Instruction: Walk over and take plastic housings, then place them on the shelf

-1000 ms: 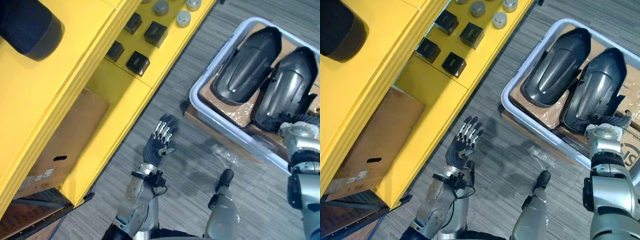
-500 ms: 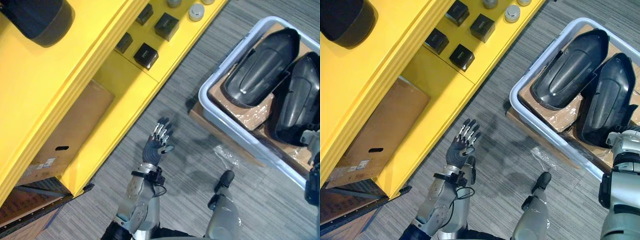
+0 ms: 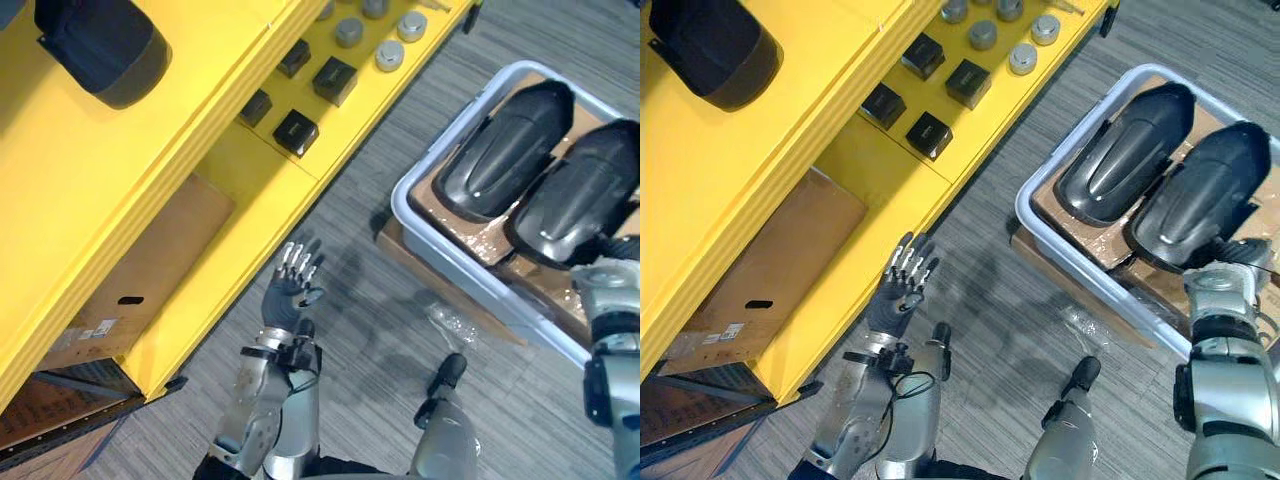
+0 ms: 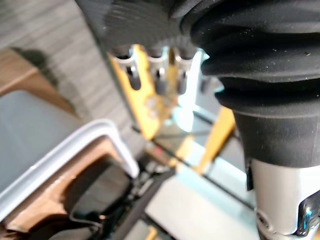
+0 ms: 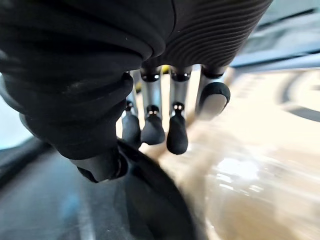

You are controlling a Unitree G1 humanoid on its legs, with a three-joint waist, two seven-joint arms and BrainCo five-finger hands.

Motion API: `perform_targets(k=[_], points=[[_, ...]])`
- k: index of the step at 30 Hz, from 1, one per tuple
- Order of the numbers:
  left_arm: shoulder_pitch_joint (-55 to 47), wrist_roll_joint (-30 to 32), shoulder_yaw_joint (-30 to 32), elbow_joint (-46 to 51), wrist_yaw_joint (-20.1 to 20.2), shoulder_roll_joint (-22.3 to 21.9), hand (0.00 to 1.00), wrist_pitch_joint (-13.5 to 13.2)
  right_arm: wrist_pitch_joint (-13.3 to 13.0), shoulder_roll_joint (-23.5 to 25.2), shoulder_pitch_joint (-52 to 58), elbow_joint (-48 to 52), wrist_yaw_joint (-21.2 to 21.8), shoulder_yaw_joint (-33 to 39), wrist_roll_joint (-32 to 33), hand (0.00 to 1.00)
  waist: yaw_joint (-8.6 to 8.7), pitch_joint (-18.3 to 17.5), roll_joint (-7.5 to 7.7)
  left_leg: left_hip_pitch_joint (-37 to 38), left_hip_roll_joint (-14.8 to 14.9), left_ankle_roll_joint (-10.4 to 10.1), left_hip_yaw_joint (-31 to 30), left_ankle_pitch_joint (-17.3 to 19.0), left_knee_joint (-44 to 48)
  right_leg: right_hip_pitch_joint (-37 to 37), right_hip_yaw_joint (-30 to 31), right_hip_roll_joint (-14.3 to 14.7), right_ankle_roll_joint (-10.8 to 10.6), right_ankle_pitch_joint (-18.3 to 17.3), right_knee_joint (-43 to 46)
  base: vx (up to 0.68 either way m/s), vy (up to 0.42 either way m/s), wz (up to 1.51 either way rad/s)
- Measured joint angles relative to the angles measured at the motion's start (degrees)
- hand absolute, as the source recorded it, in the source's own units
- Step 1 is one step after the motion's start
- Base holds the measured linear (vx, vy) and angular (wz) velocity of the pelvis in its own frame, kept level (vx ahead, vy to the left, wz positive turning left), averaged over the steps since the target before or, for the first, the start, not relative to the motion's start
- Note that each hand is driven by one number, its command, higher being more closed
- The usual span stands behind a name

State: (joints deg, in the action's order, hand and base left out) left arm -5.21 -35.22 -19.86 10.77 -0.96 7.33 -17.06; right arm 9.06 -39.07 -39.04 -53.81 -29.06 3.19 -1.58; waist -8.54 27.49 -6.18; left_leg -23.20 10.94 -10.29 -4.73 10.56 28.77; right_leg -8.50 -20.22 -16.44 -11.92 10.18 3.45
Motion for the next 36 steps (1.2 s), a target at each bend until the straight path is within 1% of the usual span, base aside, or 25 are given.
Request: perform_targets(k=[1, 3, 4, 6, 7, 8, 9, 10, 11, 12, 13, 14, 15, 16, 17, 19, 20, 22, 24, 25, 28, 31, 33, 35, 36], points=[[-0.3, 0.0, 0.3, 0.7, 0.0, 0.3, 0.0, 0.0, -0.4, 0.5, 1.1, 2.5, 0.0, 0.0, -1.0, 1.0, 0.04, 0.0, 0.77, 0.9, 0.1, -0.1, 0.3, -0.3, -0.9, 0.3, 0.1, 0.1, 0.0, 0.0, -0.3, 0.06, -0.066, -0.12], [-0.7, 0.4, 0.7, 2.7, 0.1, 1.7, 0.0, 0.4, -0.5, 2.0, 5.0, 10.7, -0.1, -0.1, -4.1, 1.0, 0.46, -0.8, 3.32, 3.5, 0.7, -0.7, 0.9, -1.3, -3.8, 1.7, 0.2, 0.6, 0.4, -0.2, -1.0, 0.06, -0.057, -0.09], [-0.7, 0.4, 1.0, 3.1, 0.1, 1.7, 0.0, 0.7, -0.5, 2.7, 5.7, 12.9, -0.1, -0.1, -4.8, 1.0, 0.63, -0.7, 3.96, 4.6, 0.7, -0.9, 1.1, -1.6, -4.7, 2.1, 0.2, 0.6, 0.4, -0.2, -1.1, 0.08, -0.038, -0.07], [-0.9, 2.0, 1.7, 4.8, 0.1, 2.1, 0.0, 2.3, -0.4, 5.8, 8.2, 20.2, -0.9, -0.2, -7.6, 1.0, 1.36, -1.5, 6.26, 8.7, 0.7, -1.2, 2.7, -3.2, -9.0, 3.3, 0.1, 0.2, 0.5, -0.2, -1.1, 0.07, -0.034, -0.16], [-0.8, 2.5, 1.8, 5.2, 0.1, 2.2, 0.0, 2.9, -0.4, 6.2, 8.8, 21.7, -1.2, -0.2, -8.4, 1.0, 1.47, -1.6, 6.51, 9.7, 0.7, -1.2, 3.1, -3.5, -10.0, 3.7, 0.1, 0.2, 0.6, -0.3, -1.1, 0.06, -0.024, -0.23], [-0.1, 2.5, 2.0, 6.0, 0.9, 2.4, 0.0, 4.5, -0.3, 6.6, 9.7, 24.3, -1.3, -0.2, -9.6, 1.0, 1.6, -2.0, 7.09, 11.6, 0.7, -1.3, 4.2, -4.0, -11.7, 4.1, 0.2, 0.0, 1.0, -0.5, -1.1, 0.05, -0.013, -0.17], [0.8, 2.2, 2.0, 6.1, 2.8, 2.9, 0.0, 6.5, -0.3, 6.8, 10.7, 26.3, -1.6, -0.2, -11.1, 1.0, 2.21, -2.9, 7.3, 12.5, 0.8, -1.4, 4.5, -4.0, -12.7, 4.6, 0.2, 0.1, 1.3, -0.8, -1.2, 0.04, -0.01, -0.17], [1.1, 1.8, 2.0, 6.1, 3.9, 3.1, 0.0, 7.8, -0.3, 7.2, 11.1, 26.8, -1.7, -0.2, -11.8, 1.0, 2.56, -3.7, 7.4, 12.6, 1.0, -1.4, 4.8, -4.0, -13.0, 4.6, 0.2, 0.2, 1.4, -0.8, -1.5, 0.05, -0.004, -0.17], [1.9, 1.7, 1.7, 5.5, 5.5, 3.7, 0.0, 10.1, -0.3, 8.3, 11.6, 27.1, -1.9, -0.2, -13.1, 1.0, 3.12, -5.2, 7.87, 13.7, 1.3, -1.6, 5.6, -4.2, -13.8, 4.7, 0.9, 0.6, 1.4, -0.8, -1.9, 0.07, -0.006, -0.32], [3.6, 1.3, 1.6, 3.6, 6.9, 4.5, 0.0, 12.4, -0.3, 9.1, 12.3, 27.4, -1.9, -0.4, -14.3, 1.0, 3.23, -6.9, 8.15, 15.0, 1.8, -1.8, 6.8, -4.3, -14.7, 4.7, 1.8, 1.0, 1.4, -0.8, -2.1, 0.08, -0.007, -0.4], [4.7, 1.3, 1.5, 2.1, 7.4, 4.8, 0.0, 13.3, -0.3, 9.2, 12.4, 27.4, -1.9, -0.8, -15.1, 1.0, 3.38, -7.7, 8.18, 15.6, 2.1, -1.9, 7.4, -4.3, -14.9, 4.8, 2.5, 1.3, 1.5, -0.8, -2.2, 0.11, -0.009, -0.45], [7.0, 1.3, 1.1, -1.4, 8.5, 4.8, 0.0, 15.1, -0.3, 9.3, 12.5, 27.5, -1.8, -1.8, -15.3, 1.0, 4.09, -9.1, 8.12, 16.7, 2.3, -1.9, 8.4, -4.3, -15.5, 4.9, 3.3, 1.5, 1.5, -0.8, -2.4, 0.09, -0.001, -0.3], [8.2, 1.2, 1.1, -3.2, 8.8, 4.8, 0.0, 16.1, -0.3, 9.3, 12.5, 27.7, -1.7, -2.0, -16.0, 1.0, 4.68, -9.6, 8.07, 17.3, 2.3, -1.9, 8.6, -4.3, -15.9, 5.3, 3.4, 1.5, 1.5, -0.8, -2.6, 0.09, 0.006, -0.26], [11.1, -0.7, 0.9, -7.2, 9.1, 4.8, 0.0, 18.8, -0.5, 9.4, 12.5, 28.0, -0.8, -2.4, -17.7, 1.0, 6.04, -10.1, 8.03, 19.4, 2.4, -1.9, 9.3, -4.4, -16.7, 6.8, 3.8, 1.6, 1.5, -0.8, -3.2, 0.04, 0.011, -0.2], [12.0, -1.2, 0.8, -9.0, 9.1, 4.9, 0.0, 19.6, -0.6, 9.5, 12.5, 28.0, -0.6, -2.6, -18.1, 1.0, 6.24, -10.7, 8.05, 20.1, 2.5, -1.9, 10.1, -4.3, -17.1, 6.7, 4.4, 1.6, 1.5, -0.8, -3.2, 0.03, 0.016, -0.34], [16.1, -4.4, 0.5, -16.4, 10.1, 4.6, 0.0, 22.4, -1.5, 9.5, 12.4, 28.0, 0.7, -2.8, -19.8, 1.0, 7.14, -12.0, 7.94, 21.5, 2.6, -2.0, 11.9, -4.3, -17.9, 6.7, 6.1, 1.7, 1.4, -0.7, -3.3, 0.0, 0.019, -0.37], [17.2, -4.9, 0.5, -18.4, 10.2, 4.7, 0.0, 23.0, -1.7, 9.5, 12.4, 28.0, 1.1, -3.1, -19.9, 1.0, 7.49, -12.1, 7.92, 21.8, 2.6, -2.0, 12.1, -4.3, -18.0, 6.7, 6.2, 1.8, 1.4, -0.7, -3.4, -0.02, 0.016, -0.25], [20.9, -5.0, 0.5, -25.0, 10.2, 4.7, 0.0, 23.4, -1.8, 9.5, 11.6, 28.0, 3.7, -4.6, -20.2, 1.0, 8.36, -12.1, 7.91, 22.2, 3.0, -2.0, 13.3, -4.3, -18.1, 6.6, 7.0, 2.2, 1.9, 0.1, -4.4, -0.04, 0.006, -0.23], [23.0, -5.1, 0.5, -26.9, 10.2, 4.8, 0.0, 23.4, -1.8, 9.5, 10.9, 27.6, 5.3, -5.2, -20.1, 1.0, 8.73, -12.1, 7.91, 22.1, 3.3, -2.2, 13.6, -4.4, -18.1, 6.4, 7.4, 2.6, 2.1, 0.8, -5.5, -0.02, -0.002, -0.14], [23.7, -5.4, 0.5, -27.4, 10.2, 4.8, 0.0, 23.3, -1.8, 9.5, 10.5, 27.1, 5.4, -5.5, -20.1, 0.0, 8.81, -12.1, 7.91, 22.0, 3.4, -2.3, 13.7, -4.5, -18.1, 6.3, 7.4, 2.8, 2.0, 1.1, -5.8, -0.01, -0.005, -0.12], [26.4, -5.4, 0.3, -27.8, 10.0, 4.6, 0.0, 21.9, -1.7, 9.7, 7.5, 24.9, 5.6, -6.5, -18.9, 0.0, 9.27, -12.1, 7.9, 20.6, 3.9, -2.6, 14.0, -4.6, -17.9, 4.7, 7.6, 3.3, 2.5, 1.6, -6.0, -0.02, 0.0, -0.07], [29.7, -3.9, -0.3, -27.8, 8.4, 4.1, 0.0, 19.1, -0.8, 9.8, 3.9, 20.2, 5.5, -6.0, -12.2, 0.0, 9.42, -11.8, 7.64, 19.0, 4.0, -2.7, 13.8, -4.7, -17.0, 3.5, 7.7, 3.4, 2.6, 2.0, -6.0, 0.0, 0.0, 0.0], [31.6, 0.3, 0.0, -27.2, 6.0, 3.4, 0.0, 15.7, -0.1, 10.3, 2.4, 16.4, 5.2, -5.1, -4.6, 0.0, 9.41, -11.6, 7.36, 18.5, 4.0, -2.7, 13.5, -4.7, -16.6, 3.5, 7.6, 3.4, 2.6, 2.1, -6.0, 0.0, 0.035, 0.07], [34.2, 3.2, 0.6, -24.8, 4.2, 3.4, 0.0, 13.1, -0.4, 10.9, 0.1, 14.1, 4.2, -3.0, 0.3, 0.0, 9.41, -9.4, 6.79, 17.8, 4.0, -2.6, 13.1, -4.4, -15.6, 3.5, 7.4, 3.3, 2.6, 2.2, -5.9, -0.05, 0.036, 0.07], [35.4, 4.7, 1.1, -23.0, 3.5, 3.4, 0.0, 11.4, -1.2, 10.9, -1.1, 13.9, 2.9, -1.7, 2.9, 0.0, 9.4, -8.0, 6.11, 16.7, 4.1, -2.5, 12.7, -4.0, -14.3, 3.0, 7.4, 3.3, 2.6, 2.3, -5.9, -0.09, 0.036, 0.01]])
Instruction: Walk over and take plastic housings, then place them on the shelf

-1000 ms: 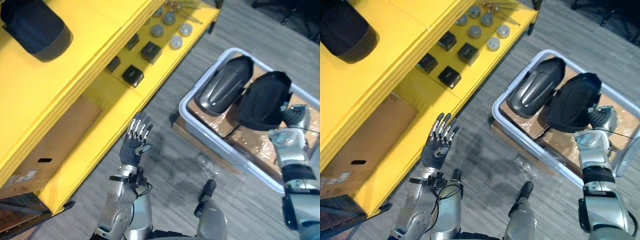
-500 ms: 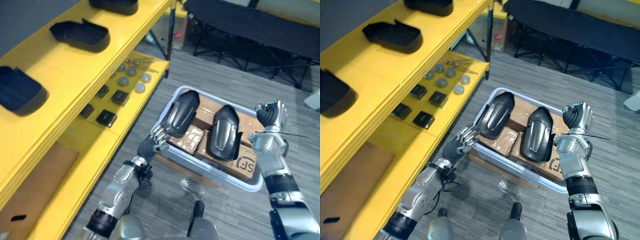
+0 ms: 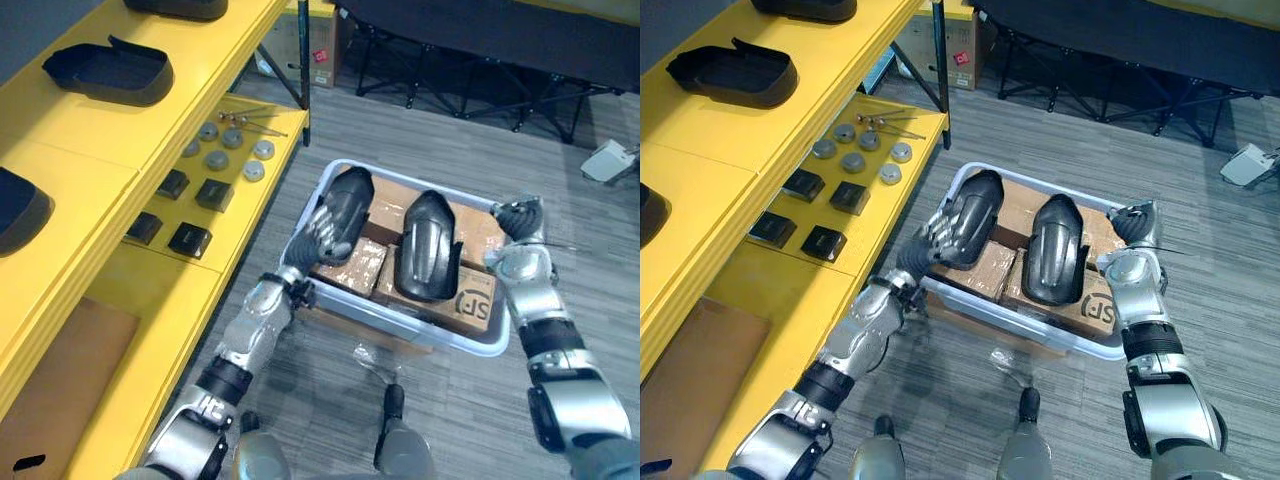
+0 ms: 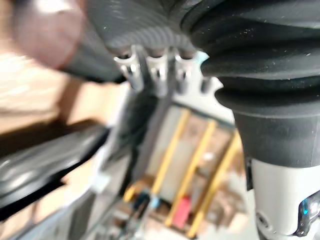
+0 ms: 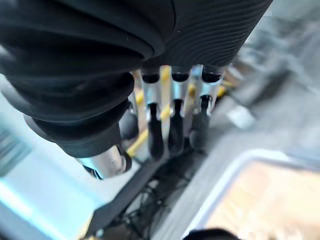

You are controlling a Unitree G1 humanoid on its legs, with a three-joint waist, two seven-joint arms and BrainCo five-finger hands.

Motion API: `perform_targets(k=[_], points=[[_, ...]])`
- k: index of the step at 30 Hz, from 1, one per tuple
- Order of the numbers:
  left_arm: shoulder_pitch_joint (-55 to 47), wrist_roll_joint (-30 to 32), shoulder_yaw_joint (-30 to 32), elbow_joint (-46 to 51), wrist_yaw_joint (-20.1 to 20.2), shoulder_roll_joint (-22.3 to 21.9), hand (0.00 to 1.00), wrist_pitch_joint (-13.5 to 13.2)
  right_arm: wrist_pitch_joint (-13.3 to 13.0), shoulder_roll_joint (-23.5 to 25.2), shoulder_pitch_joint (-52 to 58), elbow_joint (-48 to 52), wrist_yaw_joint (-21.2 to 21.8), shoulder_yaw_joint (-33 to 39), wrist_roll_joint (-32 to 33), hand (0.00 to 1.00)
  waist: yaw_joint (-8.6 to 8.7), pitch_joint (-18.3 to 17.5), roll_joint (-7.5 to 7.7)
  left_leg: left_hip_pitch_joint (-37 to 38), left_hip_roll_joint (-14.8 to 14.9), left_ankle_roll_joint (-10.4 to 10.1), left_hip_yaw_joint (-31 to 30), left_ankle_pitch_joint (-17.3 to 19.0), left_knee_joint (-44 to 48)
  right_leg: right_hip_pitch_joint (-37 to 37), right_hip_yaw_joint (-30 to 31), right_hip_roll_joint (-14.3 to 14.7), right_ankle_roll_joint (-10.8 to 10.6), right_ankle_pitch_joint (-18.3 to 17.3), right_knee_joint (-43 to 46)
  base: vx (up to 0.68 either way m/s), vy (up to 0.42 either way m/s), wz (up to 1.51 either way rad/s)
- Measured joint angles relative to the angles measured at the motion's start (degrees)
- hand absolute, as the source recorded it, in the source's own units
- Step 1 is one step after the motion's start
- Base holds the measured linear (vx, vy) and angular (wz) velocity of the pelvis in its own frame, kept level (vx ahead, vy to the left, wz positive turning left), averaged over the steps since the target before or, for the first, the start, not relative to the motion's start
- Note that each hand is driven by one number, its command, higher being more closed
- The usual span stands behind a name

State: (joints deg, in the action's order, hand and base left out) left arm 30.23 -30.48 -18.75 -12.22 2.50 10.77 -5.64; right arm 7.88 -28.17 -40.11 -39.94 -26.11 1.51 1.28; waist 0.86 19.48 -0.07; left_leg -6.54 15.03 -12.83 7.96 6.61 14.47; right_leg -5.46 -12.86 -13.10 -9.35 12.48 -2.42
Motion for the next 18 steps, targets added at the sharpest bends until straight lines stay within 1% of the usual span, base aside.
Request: perform_targets(k=[1, 2, 4, 5, 7, 10, 13, 16, 18], points=[[0.6, 0.4, 0.3, 1.4, -0.4, 0.0, 0.0, -1.2, -0.7, 0.0, -1.2, -0.7, -0.9, 0.6, 1.2, 0.0, -0.04, 0.6, -0.63, -1.2, 0.0, 0.1, -0.1, 0.3, 0.9, -0.9, 0.0, 0.0, 0.0, 0.2, 0.1, -0.1, 0.038, 0.04], [1.0, 0.8, 0.3, 2.2, -0.6, 0.0, 0.0, -1.9, -0.9, -0.1, -2.3, -1.6, -1.7, 0.8, 2.4, 0.0, 0.03, 1.1, -1.04, -2.0, 0.0, 0.1, -0.5, 0.4, 1.5, -1.2, 0.0, 0.0, 0.0, 0.3, 0.1, -0.06, 0.04, 0.06], [2.3, 1.8, 0.1, 5.4, -1.4, -0.3, 0.0, -3.3, -1.1, -0.1, -6.0, -6.4, -3.7, 2.8, 6.1, 0.0, 0.03, 2.3, -1.97, -5.2, 0.1, 0.3, -1.4, 0.8, 3.4, -3.0, -0.4, 0.0, 0.1, 0.8, 0.1, -0.07, 0.051, 0.11], [2.6, 1.8, -0.1, 6.8, -1.4, -0.3, 0.0, -4.0, -1.2, -0.2, -7.4, -8.7, -4.0, 3.3, 8.4, 0.0, -0.03, 2.7, -2.11, -6.6, 0.1, 0.4, -1.8, 1.0, 4.3, -3.9, -0.5, 0.0, 0.1, 1.0, 0.2, -0.05, 0.055, 0.08], [3.3, 1.8, 0.0, 7.7, -1.7, -0.3, 0.0, -4.3, -1.5, -0.4, -8.3, -10.6, -4.0, 4.5, 10.3, 0.0, -0.12, 3.6, -2.24, -7.9, 0.1, 0.5, -2.3, 1.5, 5.5, -4.5, -0.7, 0.0, 0.1, 1.1, 0.4, -0.03, 0.051, 0.07], [3.8, 1.7, 0.0, 8.1, -2.4, -0.3, 0.0, -4.3, -1.5, -2.1, -9.6, -12.5, -4.0, 4.5, 11.3, 0.0, -0.37, 4.9, -2.96, -9.9, 0.2, 0.9, -3.0, 2.8, 8.0, -5.0, -1.0, 0.0, 0.1, 1.1, 0.6, -0.02, 0.065, 0.06], [3.5, 1.8, 0.0, 10.1, -2.4, -0.3, 0.0, -4.4, -1.5, -3.7, -10.6, -13.0, -4.0, 4.5, 11.5, 0.0, -0.75, 5.3, -3.35, -12.2, 0.1, 1.2, -3.7, 3.8, 10.1, -6.2, -1.1, -0.1, 0.0, 1.1, 0.8, -0.02, 0.075, 0.04], [3.3, 1.8, -0.1, 11.1, -2.4, -1.0, 0.0, -5.6, -1.5, -5.3, -11.4, -13.6, -4.0, 4.5, 11.5, 0.0, -1.5, 5.4, -3.41, -14.4, 0.0, 1.3, -4.4, 4.2, 11.4, -7.3, -1.3, -0.1, -0.1, 1.2, 0.9, -0.01, 0.059, 0.07], [3.3, 1.8, -0.1, 11.2, -2.3, -2.1, 0.0, -6.1, -1.4, -6.7, -12.4, -13.6, -4.0, 4.5, 11.5, 0.0, -1.83, 6.2, -4.25, -15.3, 0.0, 1.6, -4.7, 5.0, 12.8, -7.5, -1.3, -0.1, -0.1, 1.2, 1.1, -0.03, 0.065, 0.02]])
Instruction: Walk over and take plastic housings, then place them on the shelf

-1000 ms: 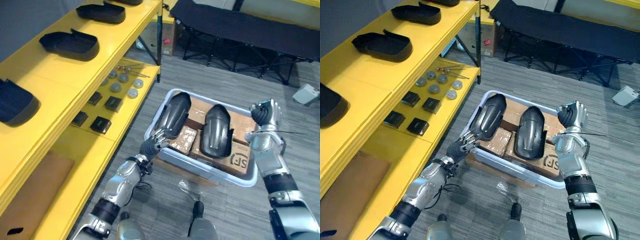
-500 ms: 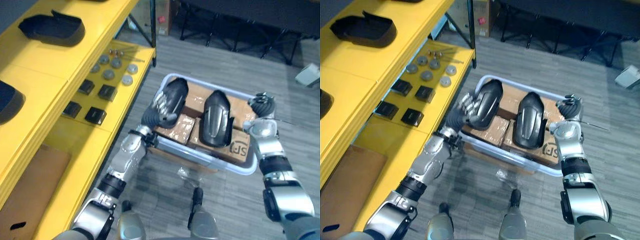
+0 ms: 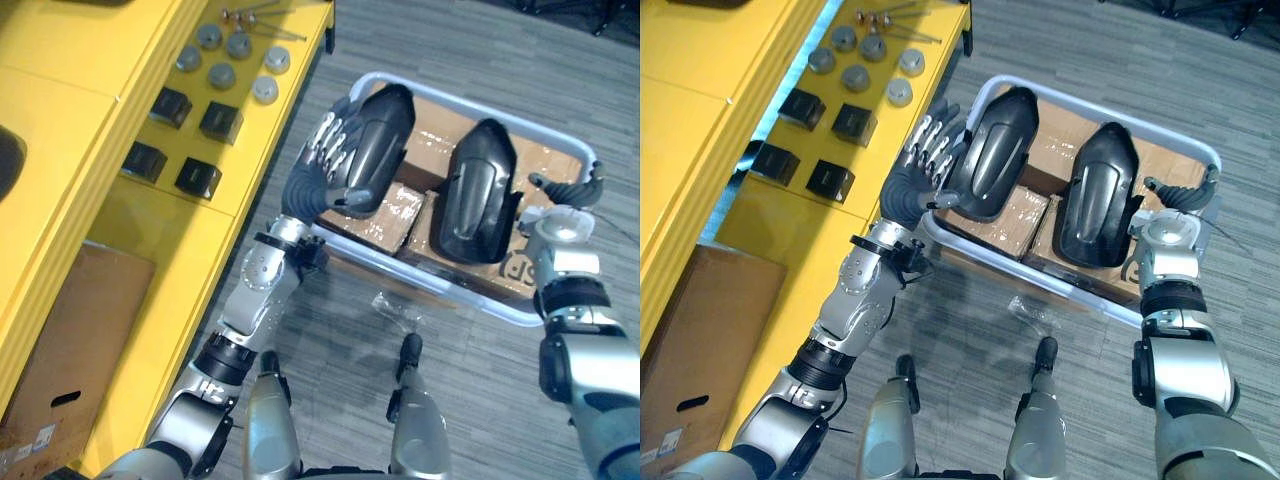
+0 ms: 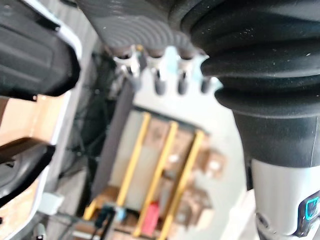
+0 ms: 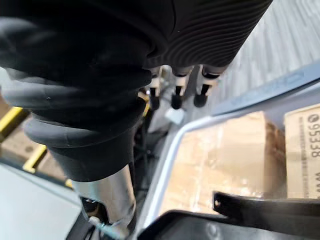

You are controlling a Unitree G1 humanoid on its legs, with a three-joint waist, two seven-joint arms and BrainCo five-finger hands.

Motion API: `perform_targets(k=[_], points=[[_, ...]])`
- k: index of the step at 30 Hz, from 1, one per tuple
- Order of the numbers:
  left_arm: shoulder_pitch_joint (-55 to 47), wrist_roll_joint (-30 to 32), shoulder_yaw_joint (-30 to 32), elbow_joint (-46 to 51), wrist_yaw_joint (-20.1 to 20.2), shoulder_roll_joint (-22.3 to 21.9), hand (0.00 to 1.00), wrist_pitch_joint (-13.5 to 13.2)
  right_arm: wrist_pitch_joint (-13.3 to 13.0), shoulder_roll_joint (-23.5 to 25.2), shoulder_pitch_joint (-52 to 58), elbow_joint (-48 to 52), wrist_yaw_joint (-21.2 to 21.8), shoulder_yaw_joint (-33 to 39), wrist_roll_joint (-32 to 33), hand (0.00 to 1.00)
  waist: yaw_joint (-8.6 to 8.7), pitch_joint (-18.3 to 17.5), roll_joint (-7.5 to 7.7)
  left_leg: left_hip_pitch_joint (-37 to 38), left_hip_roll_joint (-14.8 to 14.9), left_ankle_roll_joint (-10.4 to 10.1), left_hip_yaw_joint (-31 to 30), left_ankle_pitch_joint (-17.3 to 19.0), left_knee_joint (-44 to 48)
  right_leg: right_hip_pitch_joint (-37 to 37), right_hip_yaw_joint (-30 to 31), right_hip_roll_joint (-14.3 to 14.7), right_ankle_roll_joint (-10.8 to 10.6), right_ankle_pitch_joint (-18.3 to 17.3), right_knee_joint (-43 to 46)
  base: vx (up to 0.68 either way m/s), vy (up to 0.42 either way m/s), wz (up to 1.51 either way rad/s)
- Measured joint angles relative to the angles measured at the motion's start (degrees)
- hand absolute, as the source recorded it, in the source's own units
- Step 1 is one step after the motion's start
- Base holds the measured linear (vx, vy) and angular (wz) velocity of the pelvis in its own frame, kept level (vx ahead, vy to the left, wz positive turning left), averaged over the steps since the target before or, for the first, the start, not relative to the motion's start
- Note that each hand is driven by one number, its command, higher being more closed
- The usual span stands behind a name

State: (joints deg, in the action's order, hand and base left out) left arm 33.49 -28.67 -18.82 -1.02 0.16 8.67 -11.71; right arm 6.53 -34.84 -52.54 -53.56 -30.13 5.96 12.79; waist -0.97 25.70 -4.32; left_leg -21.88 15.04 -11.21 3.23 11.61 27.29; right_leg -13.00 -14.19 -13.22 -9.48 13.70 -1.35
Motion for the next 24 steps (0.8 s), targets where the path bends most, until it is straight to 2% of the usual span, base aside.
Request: perform_targets(k=[3, 8, 11, 18, 19, 23, 24], points=[[-0.4, 0.0, -0.5, 0.1, 0.0, -0.4, 0.0, -0.4, 0.6, -1.4, -1.1, -0.3, 0.1, -0.1, -0.1, 0.0, -0.36, 1.0, -1.25, -2.4, 0.0, 0.5, -0.5, 1.0, 2.4, -1.7, 0.1, -0.1, 0.0, 0.0, 0.9, -0.04, 0.067, -0.01], [-2.1, 0.0, -1.4, 0.1, 0.1, -1.1, 0.0, -0.4, 4.8, -1.5, -1.2, -4.6, 0.2, -0.5, 0.1, 0.0, -1.08, 1.2, -1.39, -4.0, 0.0, 0.6, -0.9, 1.4, 3.7, -2.9, 0.1, -0.1, 0.0, 0.0, 1.7, -0.02, 0.033, 0.01], [-2.1, -0.1, -1.6, -0.2, 0.0, -2.4, 0.0, -0.6, 6.2, -2.7, -1.3, -5.8, 0.2, -0.5, 0.8, 0.0, -1.83, 2.2, -2.5, -5.4, 0.1, 0.9, -1.5, 2.1, 5.5, -3.5, 0.1, -0.1, 0.0, 0.0, 2.3, -0.05, 0.036, 0.02], [-2.1, -0.1, -2.3, -2.2, 0.0, -3.1, 0.0, -0.8, 10.1, -2.9, -1.1, -8.7, 0.9, -1.5, 2.1, 0.0, -2.65, 2.3, -2.84, -7.5, 0.1, 1.3, -1.7, 2.4, 7.2, -5.3, 0.3, -0.3, 0.0, 0.0, 3.5, -0.05, 0.026, -0.01], [-2.1, -0.1, -2.3, -2.4, 0.0, -3.4, 0.0, -0.8, 10.1, -3.0, -1.1, -8.8, 1.4, -1.5, 2.1, 1.0, -2.83, 2.3, -2.86, -7.8, 0.1, 1.3, -1.7, 2.5, 7.2, -5.6, 0.3, -0.3, 0.0, 0.0, 3.7, -0.03, 0.003, -0.01], [-1.9, -0.2, -2.8, -2.7, 0.1, -4.9, 0.0, -2.0, 10.1, -5.7, -2.1, -10.1, 2.0, -1.5, -0.7, 1.0, -3.6, 2.9, -4.36, -10.1, 0.0, 1.3, -2.6, 2.5, 8.4, -7.2, 0.0, -0.4, -0.1, 0.0, 4.5, -0.04, 0.013, 0.04], [-1.8, -0.6, -2.7, -2.8, 0.1, -5.8, 0.0, -2.2, 10.3, -7.8, -2.4, -11.1, 2.1, -1.4, -2.5, 1.0, -4.41, 3.2, -4.92, -11.1, 0.0, 1.3, -2.9, 2.5, 9.0, -8.2, 0.1, -0.4, -0.1, 0.0, 5.1, -0.06, 0.019, 0.04]])
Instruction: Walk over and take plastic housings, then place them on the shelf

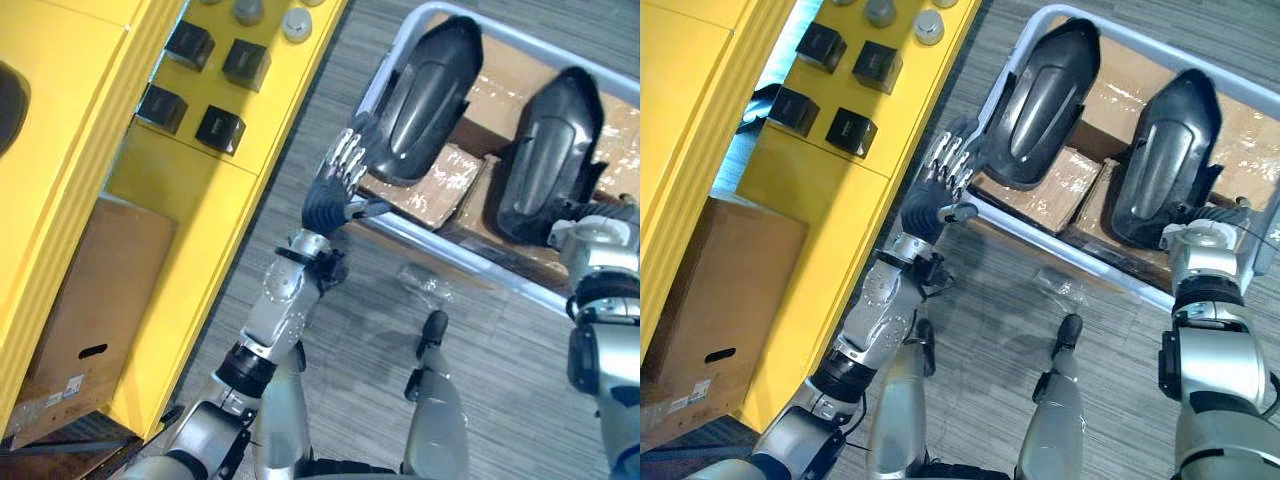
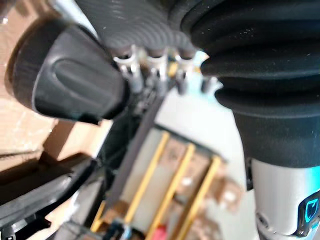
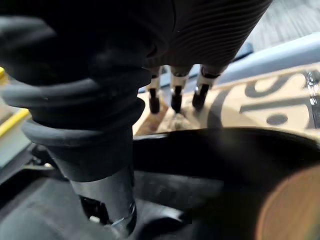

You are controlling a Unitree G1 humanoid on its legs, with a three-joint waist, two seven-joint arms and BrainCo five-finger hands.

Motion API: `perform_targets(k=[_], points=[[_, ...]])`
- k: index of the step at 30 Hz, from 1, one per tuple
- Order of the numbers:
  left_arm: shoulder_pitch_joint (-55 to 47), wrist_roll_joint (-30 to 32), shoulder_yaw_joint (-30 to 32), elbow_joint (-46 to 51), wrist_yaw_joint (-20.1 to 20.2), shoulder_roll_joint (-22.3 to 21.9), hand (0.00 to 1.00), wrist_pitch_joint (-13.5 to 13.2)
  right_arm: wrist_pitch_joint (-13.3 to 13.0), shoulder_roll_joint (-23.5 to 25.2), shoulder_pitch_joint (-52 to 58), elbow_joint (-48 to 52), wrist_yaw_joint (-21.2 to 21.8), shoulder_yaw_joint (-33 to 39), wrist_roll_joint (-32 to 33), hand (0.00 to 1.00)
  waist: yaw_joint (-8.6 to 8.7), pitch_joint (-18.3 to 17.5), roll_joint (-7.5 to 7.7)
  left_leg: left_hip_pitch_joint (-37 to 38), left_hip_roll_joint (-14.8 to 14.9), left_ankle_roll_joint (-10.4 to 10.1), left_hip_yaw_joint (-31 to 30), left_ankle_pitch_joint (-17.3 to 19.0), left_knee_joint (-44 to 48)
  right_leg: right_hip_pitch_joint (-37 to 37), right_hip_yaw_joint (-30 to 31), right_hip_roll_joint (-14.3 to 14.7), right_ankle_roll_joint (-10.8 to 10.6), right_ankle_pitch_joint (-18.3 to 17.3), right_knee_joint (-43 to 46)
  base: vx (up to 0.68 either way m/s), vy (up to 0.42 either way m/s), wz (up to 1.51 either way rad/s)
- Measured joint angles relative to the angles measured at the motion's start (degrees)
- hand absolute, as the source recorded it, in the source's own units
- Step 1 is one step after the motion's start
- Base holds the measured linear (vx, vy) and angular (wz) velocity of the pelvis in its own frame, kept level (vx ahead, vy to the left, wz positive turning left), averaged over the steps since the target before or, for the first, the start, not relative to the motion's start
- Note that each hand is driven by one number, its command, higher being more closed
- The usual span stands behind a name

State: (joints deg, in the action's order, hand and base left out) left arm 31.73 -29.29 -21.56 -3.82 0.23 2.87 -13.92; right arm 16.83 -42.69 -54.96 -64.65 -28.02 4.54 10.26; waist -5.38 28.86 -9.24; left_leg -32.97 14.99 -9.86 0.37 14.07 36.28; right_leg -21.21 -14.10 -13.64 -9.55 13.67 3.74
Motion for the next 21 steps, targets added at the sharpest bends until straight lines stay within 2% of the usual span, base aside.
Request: perform_targets(k=[7, 15, 19, 21], points=[[-0.4, -1.8, -1.1, -3.3, 0.0, -0.9, 0.0, -0.6, 3.4, -4.8, 0.2, 0.1, 0.9, 4.2, -5.8, 1.0, -2.01, 0.4, -1.28, -4.2, -0.6, 0.3, -1.3, -0.1, 2.1, -3.8, -0.3, -0.9, -0.9, -0.8, 3.3, -0.05, 0.001, 0.05], [-2.6, -2.4, -2.0, -3.2, 0.1, -1.0, 0.0, -2.4, 6.2, -5.3, 1.0, 0.5, 2.2, 4.3, -10.8, 1.0, -3.09, 0.2, -1.59, -4.6, -0.8, 0.4, -1.7, -0.3, 2.2, -4.0, -0.9, -1.1, -0.9, -0.8, 3.7, -0.01, -0.006, 0.02], [-3.1, -4.6, -1.9, -3.1, 0.0, -0.8, 0.0, -2.8, 6.1, -4.8, 2.0, 0.1, 3.5, 4.2, -18.7, 1.0, -3.35, 0.2, -1.62, -5.1, -1.1, 0.4, -2.9, -0.8, 2.2, -3.5, -1.9, -1.1, -0.9, -0.8, 3.7, 0.0, -0.015, 0.13], [-4.2, -4.6, -1.8, -2.5, 0.0, -0.1, 0.0, -2.9, 5.5, -4.1, 2.0, 0.0, 3.6, 2.9, -20.5, 1.0, -3.34, 0.2, -1.63, -4.9, -1.2, 0.5, -3.1, -0.8, 2.2, -3.2, -2.0, -1.2, -0.9, -0.8, 3.6, -0.01, -0.009, 0.06]])
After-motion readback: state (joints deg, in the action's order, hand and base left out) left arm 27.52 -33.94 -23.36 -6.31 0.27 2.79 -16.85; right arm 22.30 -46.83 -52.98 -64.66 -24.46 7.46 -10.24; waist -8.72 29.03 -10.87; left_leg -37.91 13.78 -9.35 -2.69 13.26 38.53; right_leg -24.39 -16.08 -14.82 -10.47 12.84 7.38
